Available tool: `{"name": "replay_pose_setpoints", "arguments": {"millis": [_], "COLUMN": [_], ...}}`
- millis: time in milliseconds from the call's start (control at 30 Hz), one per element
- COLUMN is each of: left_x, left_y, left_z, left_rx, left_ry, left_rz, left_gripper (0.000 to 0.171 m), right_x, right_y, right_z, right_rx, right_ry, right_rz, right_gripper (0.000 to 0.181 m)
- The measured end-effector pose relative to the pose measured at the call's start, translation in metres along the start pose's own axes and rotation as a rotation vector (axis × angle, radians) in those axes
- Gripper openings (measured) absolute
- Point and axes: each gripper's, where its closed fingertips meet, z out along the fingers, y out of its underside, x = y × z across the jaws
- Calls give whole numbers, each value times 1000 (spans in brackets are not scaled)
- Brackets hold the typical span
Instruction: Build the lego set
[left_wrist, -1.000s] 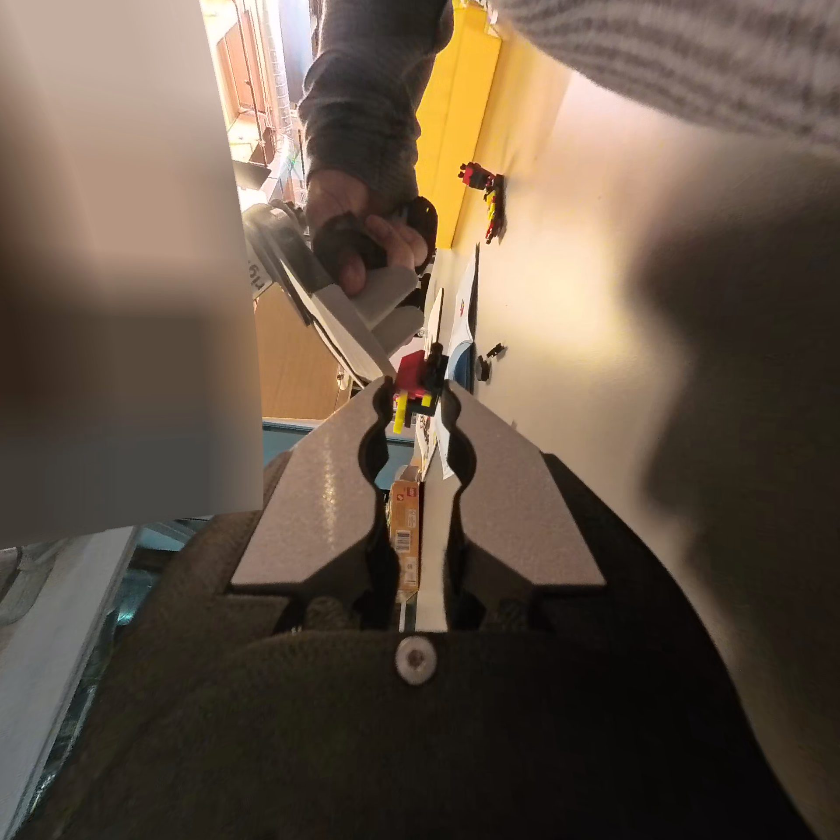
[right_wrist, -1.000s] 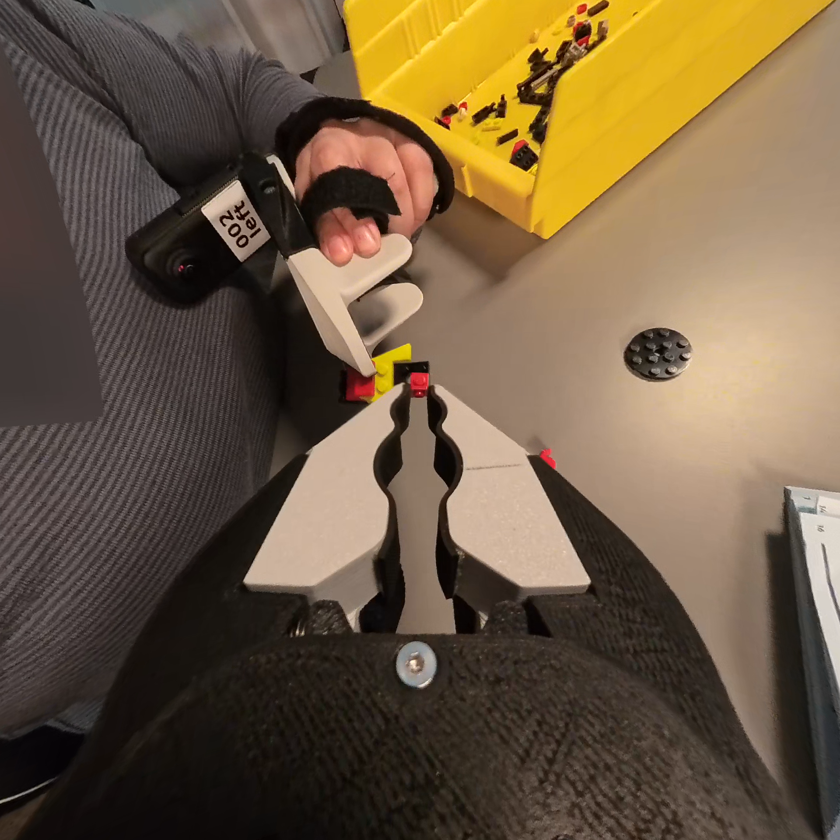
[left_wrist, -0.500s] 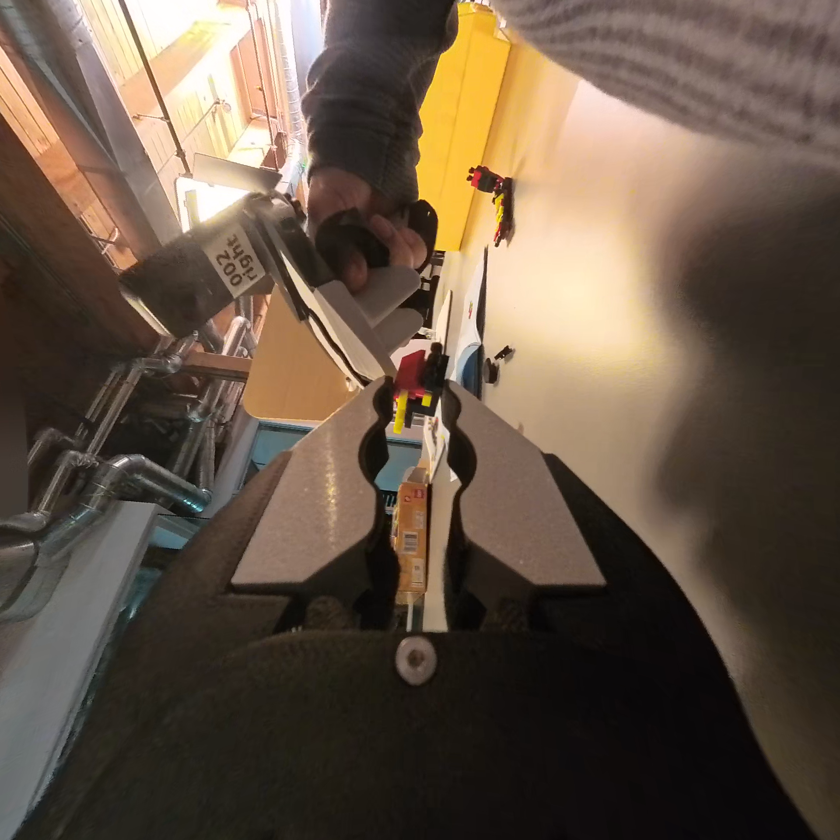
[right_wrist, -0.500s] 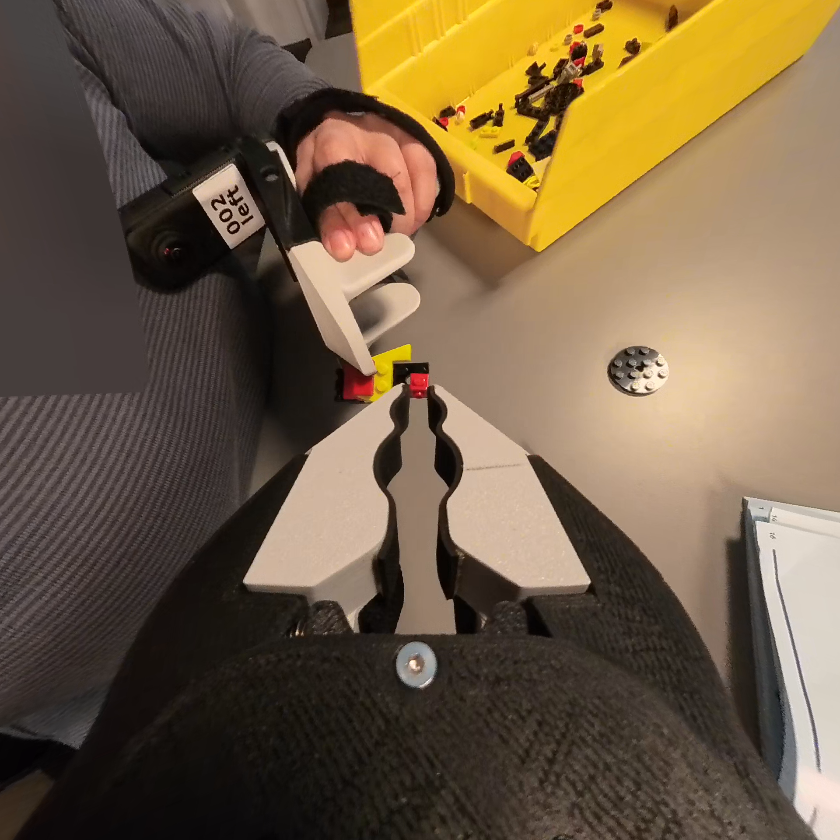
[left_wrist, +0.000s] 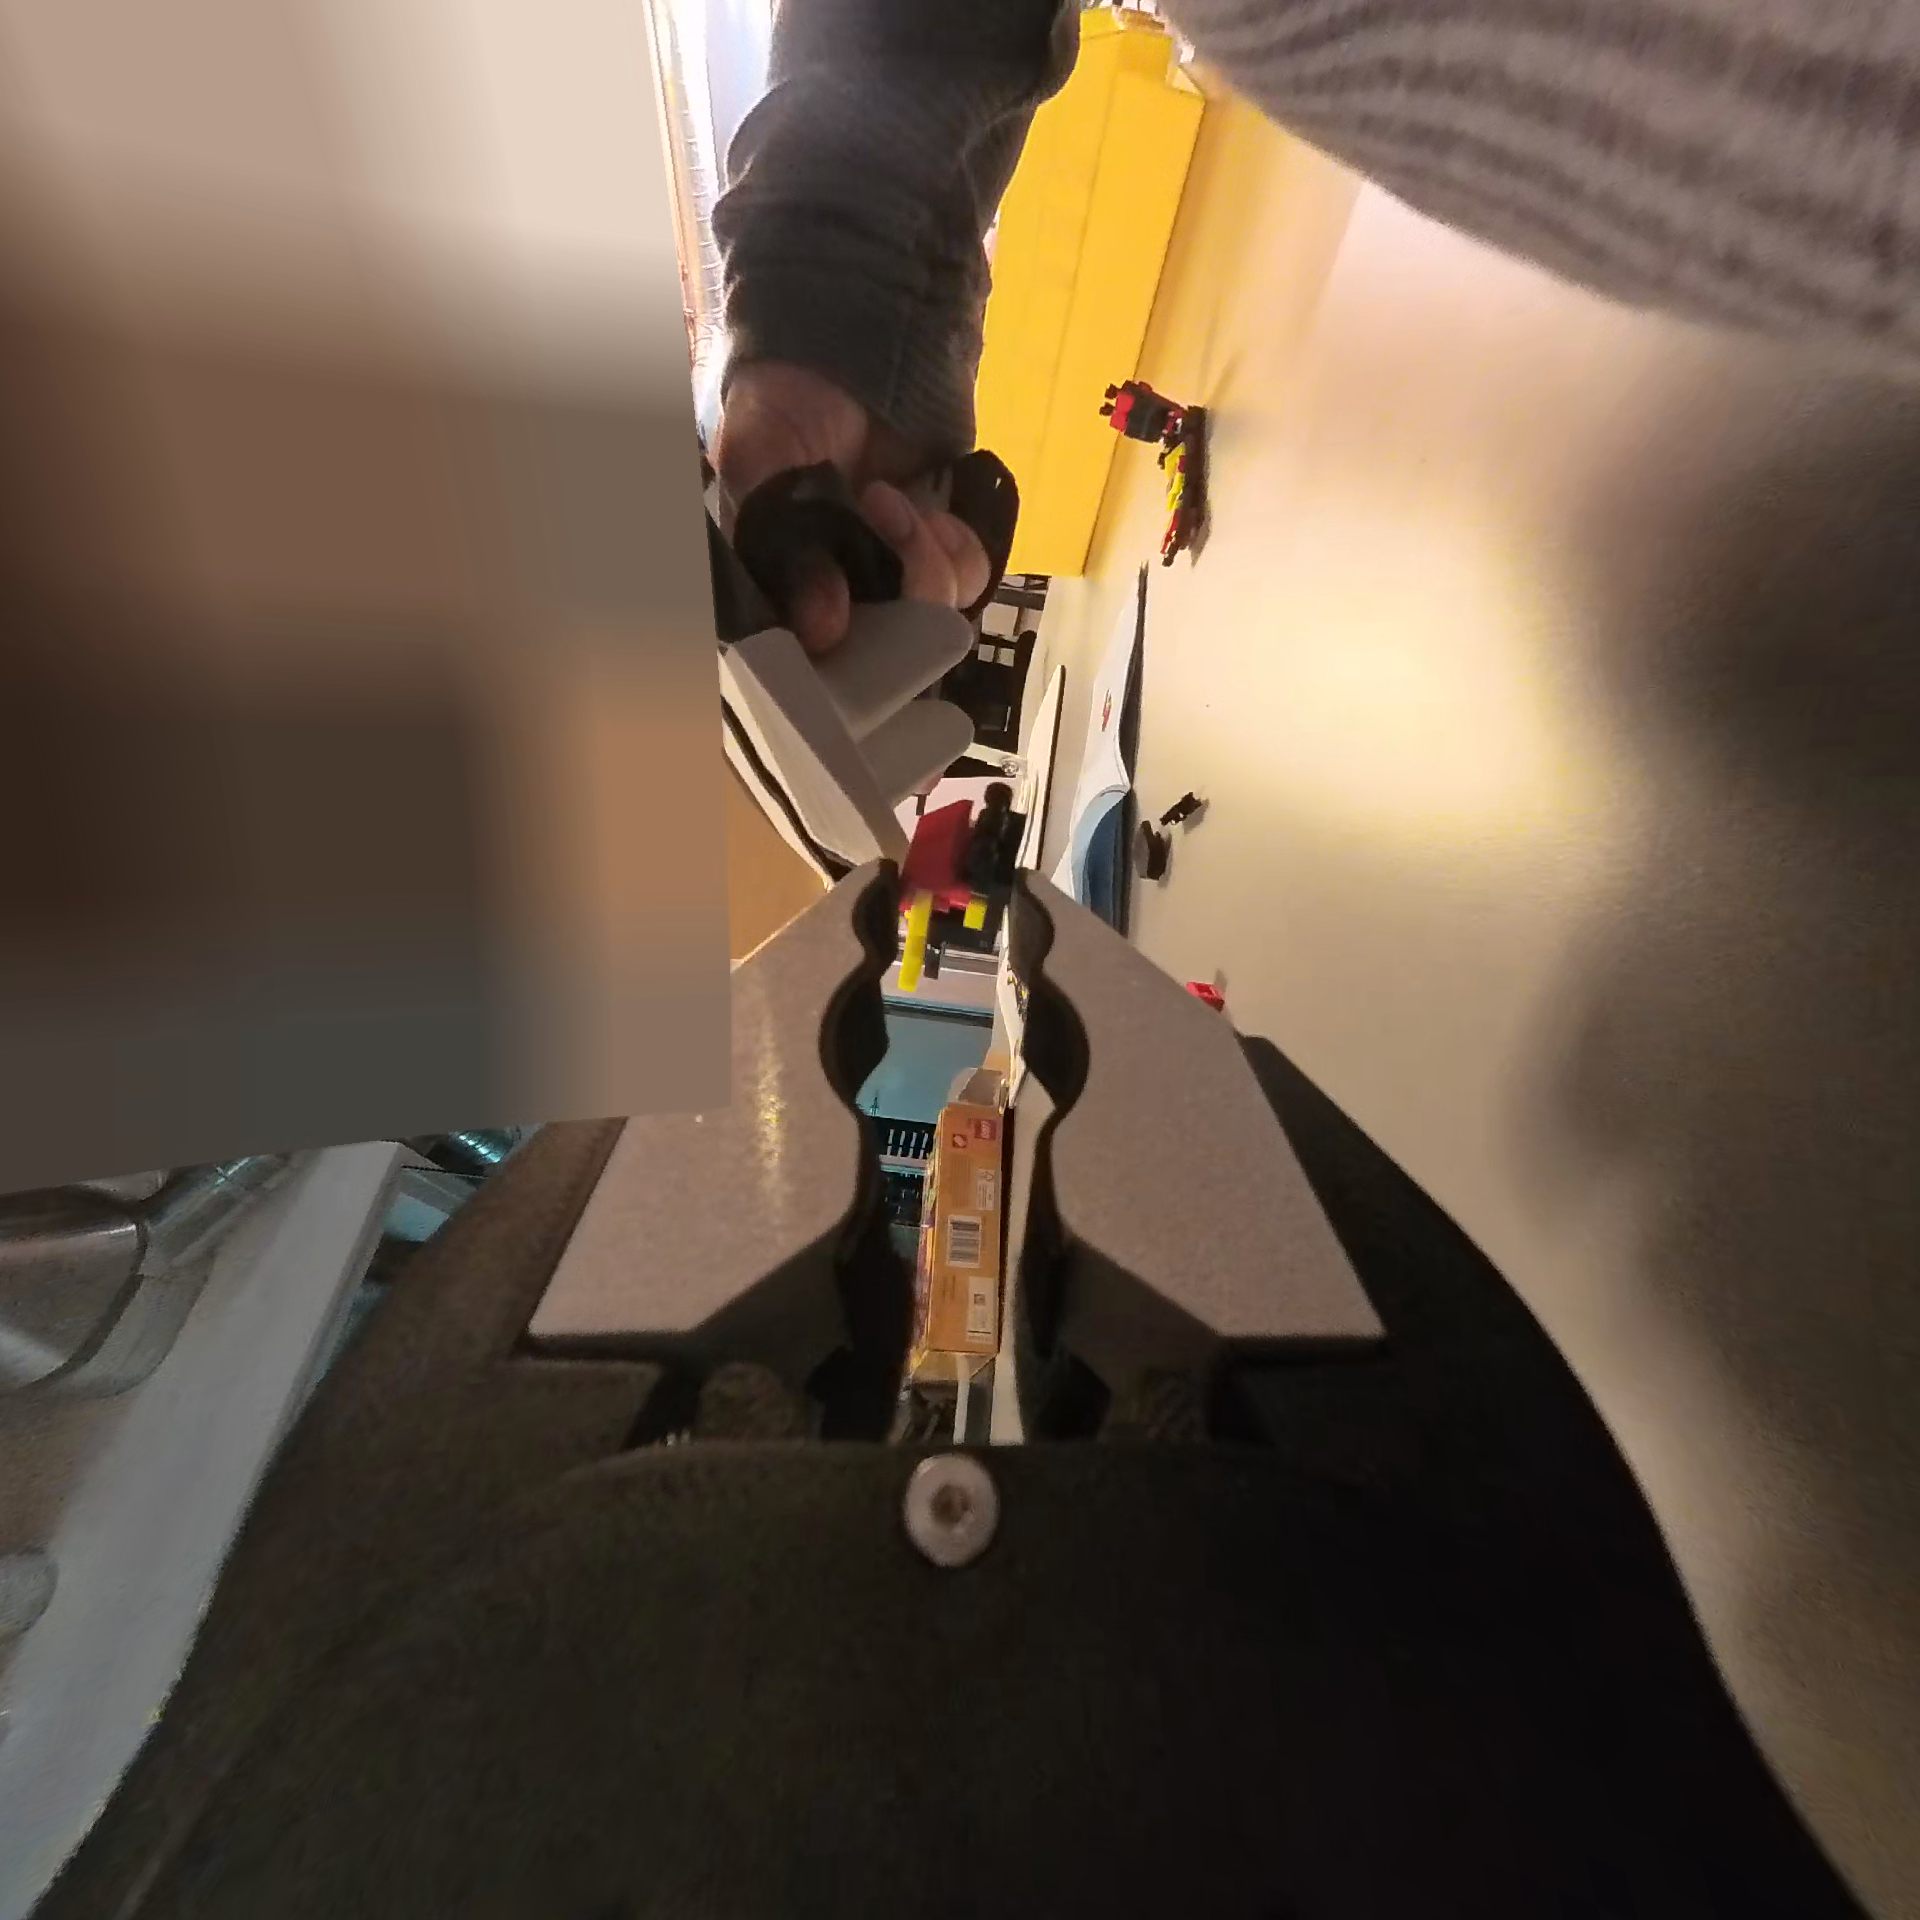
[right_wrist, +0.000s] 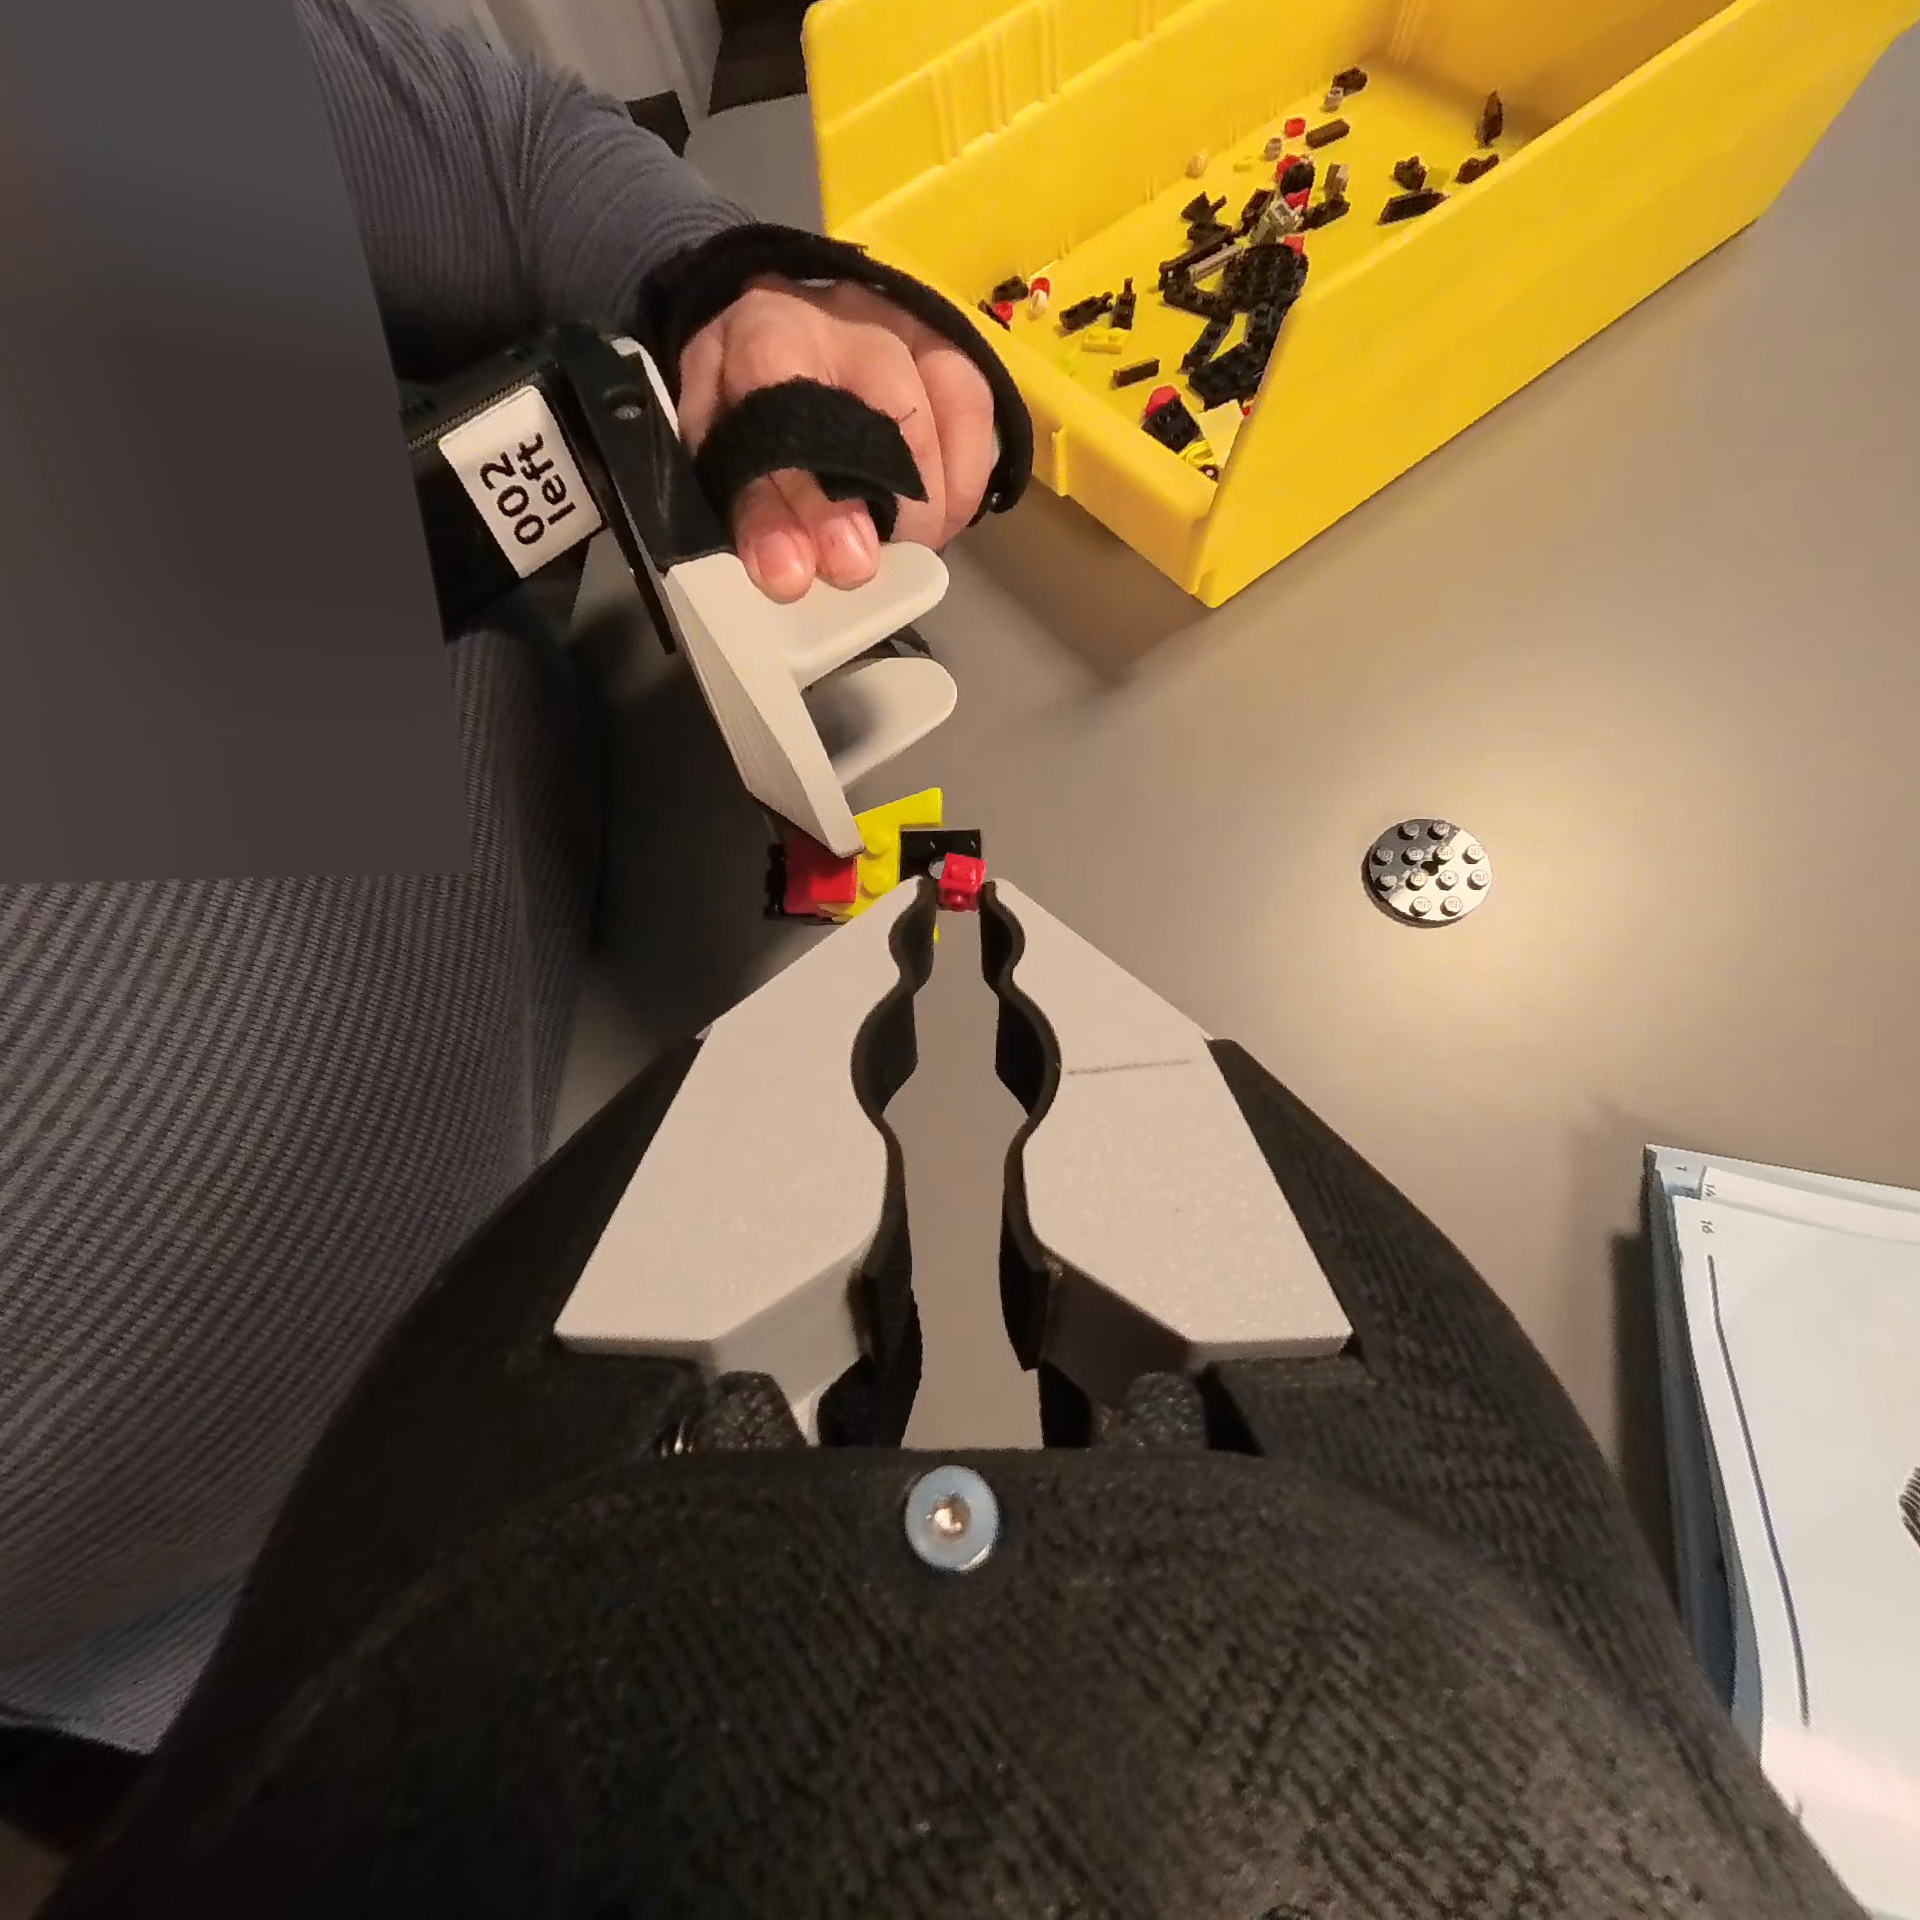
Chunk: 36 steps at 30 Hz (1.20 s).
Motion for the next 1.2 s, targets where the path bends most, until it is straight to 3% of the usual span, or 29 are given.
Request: {"name": "replay_pose_setpoints", "arguments": {"millis": [367, 833, 1033, 1200], "left_x": [-1, 3, 23, 27], "left_y": [1, 4, 8, 11], "left_z": [0, 1, 3, 3], "left_rx": [-1, -11, -22, -34], "left_ry": [-4, 19, 132, 158], "left_rz": [2, -12, -48, -58], "left_gripper": [21, 20, 20, 20], "right_x": [-2, 8, 38, 67], "right_y": [-5, 8, 49, 62], "right_z": [-2, -17, -8, 8], "right_rx": [29, 71, -80, -144], "right_ry": [18, 171, 303, 358], "right_rz": [-21, -48, -36, -51], "right_gripper": [12, 20, 20, 20]}}
